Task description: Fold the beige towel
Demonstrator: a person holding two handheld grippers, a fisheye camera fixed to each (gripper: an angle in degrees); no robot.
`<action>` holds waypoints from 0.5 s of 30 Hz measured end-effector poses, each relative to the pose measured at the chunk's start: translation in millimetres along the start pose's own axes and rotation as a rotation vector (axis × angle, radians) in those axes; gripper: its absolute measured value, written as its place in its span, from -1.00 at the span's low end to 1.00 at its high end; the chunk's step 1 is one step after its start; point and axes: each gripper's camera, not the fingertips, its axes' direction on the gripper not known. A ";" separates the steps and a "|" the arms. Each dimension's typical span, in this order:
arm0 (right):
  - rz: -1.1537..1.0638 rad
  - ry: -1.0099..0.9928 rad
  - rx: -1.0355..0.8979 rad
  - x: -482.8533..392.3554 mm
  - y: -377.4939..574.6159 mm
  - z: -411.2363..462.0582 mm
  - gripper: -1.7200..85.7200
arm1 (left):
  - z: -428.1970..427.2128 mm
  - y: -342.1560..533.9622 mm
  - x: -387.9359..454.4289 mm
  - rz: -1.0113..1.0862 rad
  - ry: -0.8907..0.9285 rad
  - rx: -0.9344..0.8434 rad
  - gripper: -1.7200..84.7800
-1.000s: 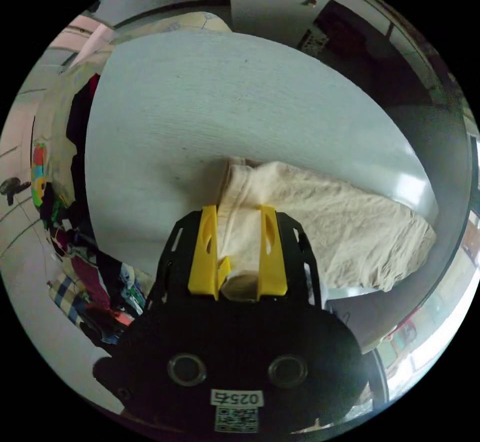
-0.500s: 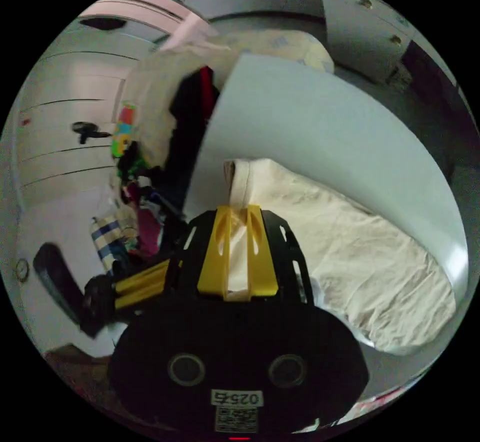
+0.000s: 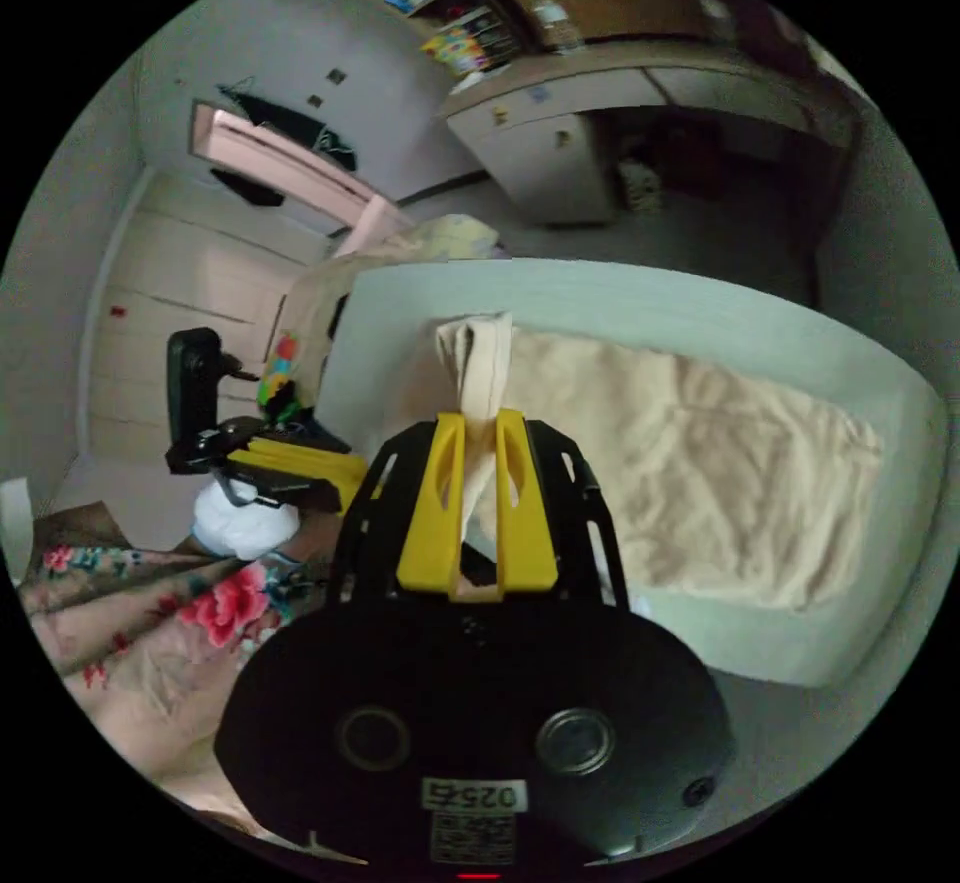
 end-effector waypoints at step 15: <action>0.074 0.031 -0.026 138.3 21.6 -78.1 -0.84 | 242.3 -27.3 29.5 0.109 -0.376 -0.142 -0.95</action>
